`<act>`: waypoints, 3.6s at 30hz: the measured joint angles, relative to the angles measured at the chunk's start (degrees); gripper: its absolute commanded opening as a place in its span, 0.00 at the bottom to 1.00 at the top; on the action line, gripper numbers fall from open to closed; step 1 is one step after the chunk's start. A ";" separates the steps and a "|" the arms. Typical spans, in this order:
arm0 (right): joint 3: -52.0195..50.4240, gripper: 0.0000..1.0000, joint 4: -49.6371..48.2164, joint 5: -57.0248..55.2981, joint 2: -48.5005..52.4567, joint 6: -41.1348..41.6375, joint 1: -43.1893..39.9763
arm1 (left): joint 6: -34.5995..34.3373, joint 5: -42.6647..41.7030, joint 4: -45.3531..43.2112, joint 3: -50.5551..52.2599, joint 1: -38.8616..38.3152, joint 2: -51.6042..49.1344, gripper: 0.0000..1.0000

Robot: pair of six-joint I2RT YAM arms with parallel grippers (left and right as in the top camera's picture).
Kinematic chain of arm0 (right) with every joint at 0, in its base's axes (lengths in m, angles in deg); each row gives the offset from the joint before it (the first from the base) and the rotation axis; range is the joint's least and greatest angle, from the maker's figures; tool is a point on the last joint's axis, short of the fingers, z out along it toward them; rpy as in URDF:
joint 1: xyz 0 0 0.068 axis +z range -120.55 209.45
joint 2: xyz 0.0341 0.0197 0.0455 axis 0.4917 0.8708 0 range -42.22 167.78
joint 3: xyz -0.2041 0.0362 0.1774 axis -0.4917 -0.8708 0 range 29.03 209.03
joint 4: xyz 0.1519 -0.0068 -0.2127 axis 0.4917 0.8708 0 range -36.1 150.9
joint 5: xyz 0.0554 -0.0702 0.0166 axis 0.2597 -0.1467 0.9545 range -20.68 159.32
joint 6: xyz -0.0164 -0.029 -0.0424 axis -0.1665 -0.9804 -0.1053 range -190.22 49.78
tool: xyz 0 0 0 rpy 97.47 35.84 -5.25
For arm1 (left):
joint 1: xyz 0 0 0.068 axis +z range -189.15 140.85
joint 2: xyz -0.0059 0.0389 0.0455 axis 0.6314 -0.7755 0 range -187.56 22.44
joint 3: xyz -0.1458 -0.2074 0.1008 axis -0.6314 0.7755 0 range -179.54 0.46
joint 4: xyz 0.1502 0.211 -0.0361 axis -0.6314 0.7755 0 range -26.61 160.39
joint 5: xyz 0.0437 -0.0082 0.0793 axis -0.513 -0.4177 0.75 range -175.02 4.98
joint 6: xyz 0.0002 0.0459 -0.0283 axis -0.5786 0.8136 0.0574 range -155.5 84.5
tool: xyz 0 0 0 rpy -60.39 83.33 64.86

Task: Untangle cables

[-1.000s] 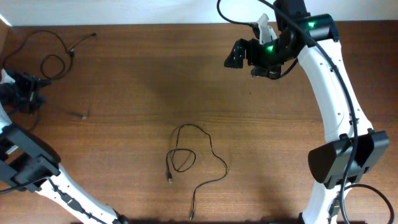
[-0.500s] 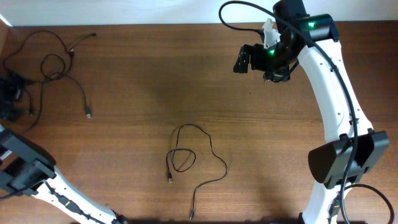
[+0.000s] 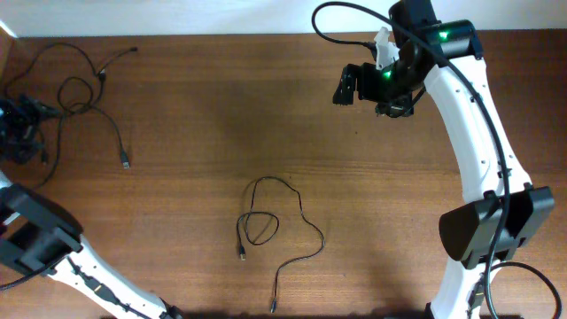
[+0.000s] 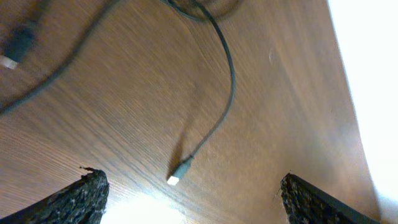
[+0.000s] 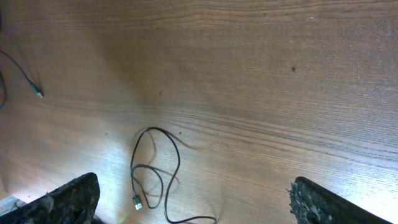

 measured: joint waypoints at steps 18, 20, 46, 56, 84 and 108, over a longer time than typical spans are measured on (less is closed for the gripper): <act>0.00 0.98 -0.11 -0.15 0.00 0.02 0.00 | 0.87 22.80 -22.08 19.28 -15.61 -0.70 0.80; 0.00 0.98 -0.26 -0.20 0.02 -0.02 0.00 | 0.74 23.28 -25.11 21.49 -16.11 -0.70 0.73; 0.00 0.98 0.02 -0.22 0.02 0.00 0.00 | -1.79 56.59 -10.97 8.76 -16.74 -0.81 0.00; 0.00 0.98 0.00 -0.20 0.02 0.02 0.00 | -3.93 67.98 -9.33 8.76 -16.59 -1.46 0.07; 0.00 0.98 0.11 -0.22 0.02 0.00 0.00 | -6.69 52.15 -4.26 8.76 -8.83 -9.03 0.67; 0.00 0.98 0.00 -0.22 0.02 -0.02 0.00 | -5.53 35.01 -12.76 9.88 -7.69 14.73 0.00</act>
